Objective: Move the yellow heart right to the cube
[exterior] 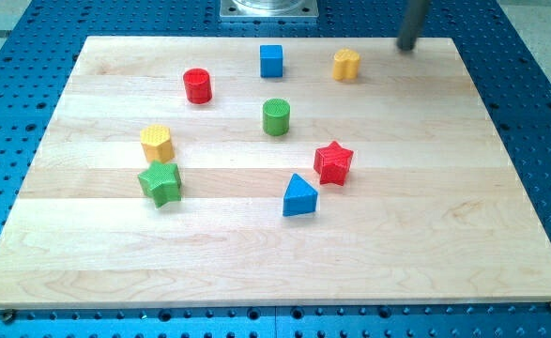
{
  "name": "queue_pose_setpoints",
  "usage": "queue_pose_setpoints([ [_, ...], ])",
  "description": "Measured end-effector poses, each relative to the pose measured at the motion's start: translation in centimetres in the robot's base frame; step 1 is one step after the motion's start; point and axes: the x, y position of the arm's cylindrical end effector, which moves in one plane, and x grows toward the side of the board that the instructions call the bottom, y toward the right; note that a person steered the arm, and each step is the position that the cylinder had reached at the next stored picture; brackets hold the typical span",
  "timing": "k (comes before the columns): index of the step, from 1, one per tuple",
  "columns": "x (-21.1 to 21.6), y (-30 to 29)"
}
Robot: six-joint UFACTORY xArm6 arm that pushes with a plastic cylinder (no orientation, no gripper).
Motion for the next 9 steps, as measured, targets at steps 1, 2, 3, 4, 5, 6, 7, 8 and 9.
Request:
queue_pose_setpoints([
  [1,0.0,-0.2],
  [2,0.0,-0.2],
  [3,-0.9,-0.2],
  [4,-1.0,-0.3],
  [5,-0.9,-1.4],
  [6,-0.9,-1.7],
  [7,-0.9,-1.8],
  [8,-1.1,-6.0],
  [9,0.1,-4.8],
])
